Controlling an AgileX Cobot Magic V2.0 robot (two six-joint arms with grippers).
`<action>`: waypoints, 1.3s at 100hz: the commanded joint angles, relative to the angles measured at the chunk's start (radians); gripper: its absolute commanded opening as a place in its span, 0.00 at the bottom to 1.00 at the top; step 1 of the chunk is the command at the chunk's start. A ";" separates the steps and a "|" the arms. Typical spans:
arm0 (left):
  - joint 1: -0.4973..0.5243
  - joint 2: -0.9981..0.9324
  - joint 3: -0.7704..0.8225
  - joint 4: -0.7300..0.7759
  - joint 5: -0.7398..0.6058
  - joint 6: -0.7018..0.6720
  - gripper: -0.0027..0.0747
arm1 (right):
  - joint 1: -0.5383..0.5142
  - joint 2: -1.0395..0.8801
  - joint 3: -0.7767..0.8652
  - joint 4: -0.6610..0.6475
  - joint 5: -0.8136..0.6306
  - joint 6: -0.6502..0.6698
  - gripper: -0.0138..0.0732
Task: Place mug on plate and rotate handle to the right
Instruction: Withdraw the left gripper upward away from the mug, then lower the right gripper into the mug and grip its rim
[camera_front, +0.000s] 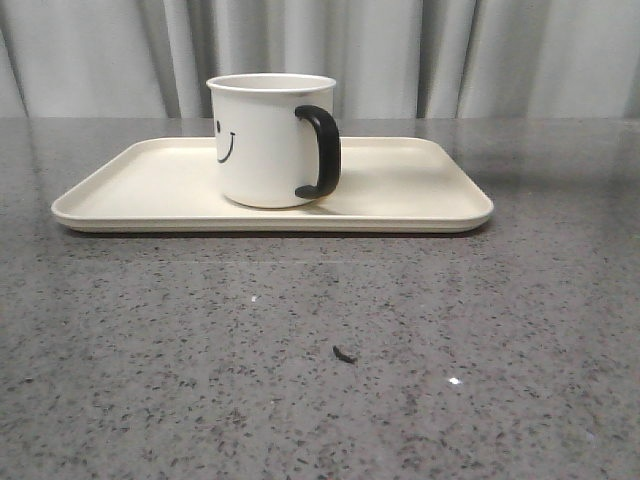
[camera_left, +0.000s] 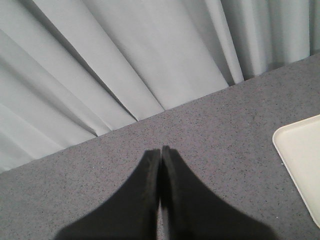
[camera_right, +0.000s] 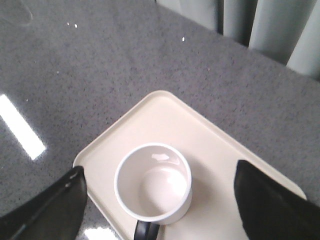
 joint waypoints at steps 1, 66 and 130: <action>-0.005 -0.011 -0.016 0.019 -0.029 -0.012 0.01 | 0.000 -0.004 -0.034 0.034 -0.013 -0.002 0.84; -0.005 -0.011 -0.016 0.016 -0.029 -0.012 0.01 | 0.030 0.211 -0.033 0.033 0.082 0.020 0.84; -0.005 -0.011 -0.016 0.016 -0.031 -0.012 0.01 | 0.042 0.322 -0.032 0.031 0.101 0.044 0.80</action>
